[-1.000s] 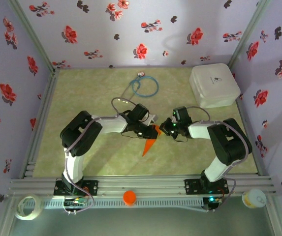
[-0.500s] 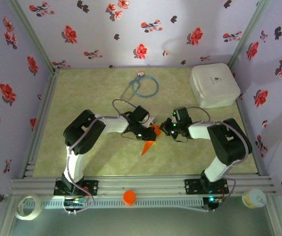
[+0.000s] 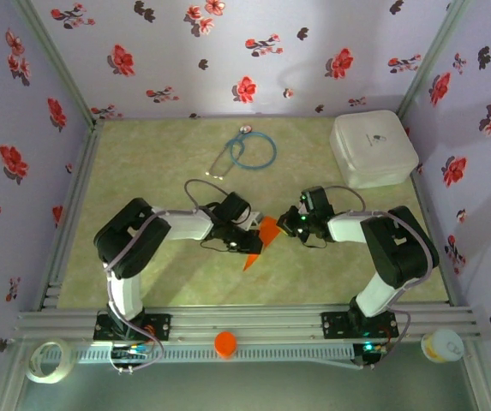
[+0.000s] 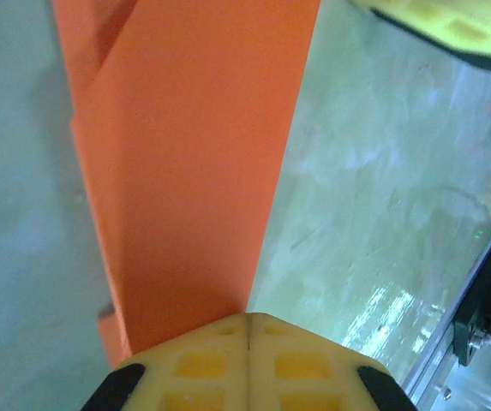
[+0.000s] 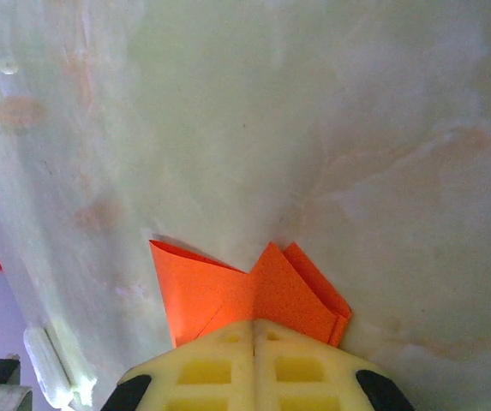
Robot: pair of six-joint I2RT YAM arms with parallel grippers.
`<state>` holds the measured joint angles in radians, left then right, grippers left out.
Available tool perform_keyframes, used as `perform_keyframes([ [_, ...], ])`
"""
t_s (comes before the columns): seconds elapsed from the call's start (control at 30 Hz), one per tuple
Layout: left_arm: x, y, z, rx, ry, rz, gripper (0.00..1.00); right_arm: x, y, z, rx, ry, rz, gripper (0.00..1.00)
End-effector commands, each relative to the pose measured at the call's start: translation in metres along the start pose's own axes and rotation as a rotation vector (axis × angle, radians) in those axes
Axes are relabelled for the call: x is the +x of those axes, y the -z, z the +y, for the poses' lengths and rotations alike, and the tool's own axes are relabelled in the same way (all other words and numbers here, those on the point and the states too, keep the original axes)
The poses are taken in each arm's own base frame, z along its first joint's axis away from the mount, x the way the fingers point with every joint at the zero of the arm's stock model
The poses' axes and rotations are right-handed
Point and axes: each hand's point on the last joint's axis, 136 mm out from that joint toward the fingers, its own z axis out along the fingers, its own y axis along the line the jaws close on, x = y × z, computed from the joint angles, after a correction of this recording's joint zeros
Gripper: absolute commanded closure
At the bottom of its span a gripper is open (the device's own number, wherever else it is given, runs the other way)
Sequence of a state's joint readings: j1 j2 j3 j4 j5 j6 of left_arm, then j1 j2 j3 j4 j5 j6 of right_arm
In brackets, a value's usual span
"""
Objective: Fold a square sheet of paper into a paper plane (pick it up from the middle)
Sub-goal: Fold the wing for the fifth time at the center of the table.
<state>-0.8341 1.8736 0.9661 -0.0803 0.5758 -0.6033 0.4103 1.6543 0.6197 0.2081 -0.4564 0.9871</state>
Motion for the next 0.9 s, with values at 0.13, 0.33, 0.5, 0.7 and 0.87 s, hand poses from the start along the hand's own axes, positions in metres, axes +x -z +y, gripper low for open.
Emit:
perform_keyframes([
  [0.13,0.021,0.018,-0.001,-0.01,0.01,-0.01,0.98,0.001,0.01,0.003,0.018,0.031,0.004,0.99],
  [0.33,-0.012,0.056,-0.019,0.056,-0.002,-0.169,0.92,0.003,0.04,0.008,0.048,0.03,-0.104,0.78],
  [0.5,-0.028,0.07,0.01,0.039,0.081,-0.218,0.83,0.028,0.044,0.005,0.018,0.016,-0.103,0.63],
  [0.7,-0.03,0.058,0.024,0.054,0.132,-0.149,0.81,0.05,0.038,0.013,0.003,0.044,-0.061,0.62],
  [0.87,-0.029,0.048,0.023,0.085,0.142,-0.109,0.79,0.058,0.027,0.013,0.009,0.045,-0.032,0.66],
])
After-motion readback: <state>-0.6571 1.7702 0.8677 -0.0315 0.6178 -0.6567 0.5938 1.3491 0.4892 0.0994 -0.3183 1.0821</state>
